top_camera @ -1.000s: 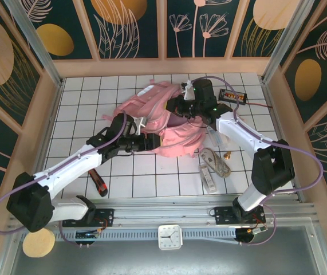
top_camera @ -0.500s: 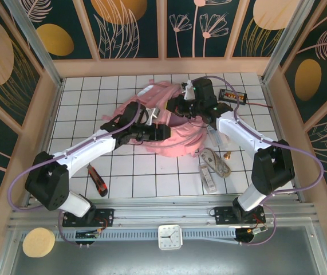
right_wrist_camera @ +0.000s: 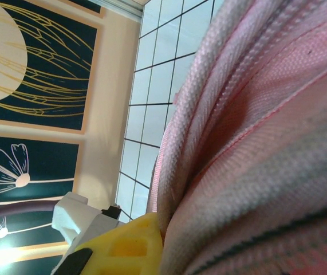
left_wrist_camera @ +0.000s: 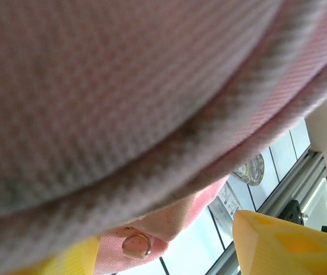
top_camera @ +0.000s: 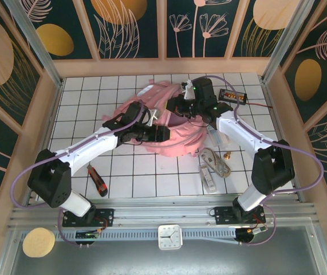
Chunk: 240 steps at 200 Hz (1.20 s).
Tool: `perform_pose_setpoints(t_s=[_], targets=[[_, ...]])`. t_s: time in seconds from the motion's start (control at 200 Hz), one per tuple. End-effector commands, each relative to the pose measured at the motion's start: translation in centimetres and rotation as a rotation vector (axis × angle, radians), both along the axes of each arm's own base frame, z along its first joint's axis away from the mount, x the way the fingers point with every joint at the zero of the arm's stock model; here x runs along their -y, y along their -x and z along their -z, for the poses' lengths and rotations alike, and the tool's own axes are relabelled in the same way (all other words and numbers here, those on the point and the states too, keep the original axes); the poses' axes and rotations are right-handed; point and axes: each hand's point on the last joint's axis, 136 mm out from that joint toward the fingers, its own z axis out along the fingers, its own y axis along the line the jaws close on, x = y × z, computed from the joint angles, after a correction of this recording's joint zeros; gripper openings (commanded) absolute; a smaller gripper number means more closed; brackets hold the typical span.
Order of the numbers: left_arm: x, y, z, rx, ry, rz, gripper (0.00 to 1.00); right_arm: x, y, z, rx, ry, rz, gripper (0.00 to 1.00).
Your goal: Pack books, pencil case, and school supplies into a backpack
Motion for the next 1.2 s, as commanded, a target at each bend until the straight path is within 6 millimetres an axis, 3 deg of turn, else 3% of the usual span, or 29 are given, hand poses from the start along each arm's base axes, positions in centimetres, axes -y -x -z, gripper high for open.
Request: perform_pose_setpoints(t_s=[0.0, 0.17, 0.305, 0.455, 0.645, 0.891, 0.976, 1.046, 1.126, 1.196], targets=[[0.0, -1.0, -0.1, 0.036, -0.008, -0.018, 0.62, -1.3, 0.1, -8.3, 0.185, -0.147, -0.052, 0.0], [0.6, -2.6, -0.4, 0.067, 0.024, -0.064, 0.59, -1.4, 0.4, -8.8, 0.185, -0.16, -0.055, 0.0], [1.6, -3.5, -1.9, 0.104, 0.087, -0.07, 0.53, -1.7, 1.0, -8.3, 0.169, -0.159, -0.064, 0.0], [2.0, -4.0, -3.4, 0.142, 0.114, -0.059, 0.43, -1.6, 1.4, -7.6, 0.156, -0.155, -0.063, 0.0], [2.1, -4.0, -3.3, 0.148, 0.112, -0.057, 0.31, -1.7, 1.5, -7.6, 0.154, -0.156, -0.066, 0.0], [2.4, -4.3, -5.5, 0.193, 0.144, -0.047, 0.3, -1.5, 1.8, -6.2, 0.136, -0.143, -0.062, 0.0], [2.5, -4.4, -5.1, 0.185, 0.131, -0.042, 0.2, -1.7, 1.8, -6.2, 0.137, -0.147, -0.061, 0.0], [2.7, -4.2, -4.3, 0.161, 0.122, -0.028, 0.0, -1.7, 1.6, -6.2, 0.137, -0.147, -0.06, 0.0], [2.3, -4.0, -3.1, 0.133, 0.084, -0.032, 0.0, -1.7, 1.4, -6.2, 0.14, -0.143, -0.059, 0.0], [0.8, -4.0, -2.5, 0.136, 0.02, -0.081, 0.0, -1.4, 1.2, -5.7, 0.133, -0.12, -0.055, 0.0]])
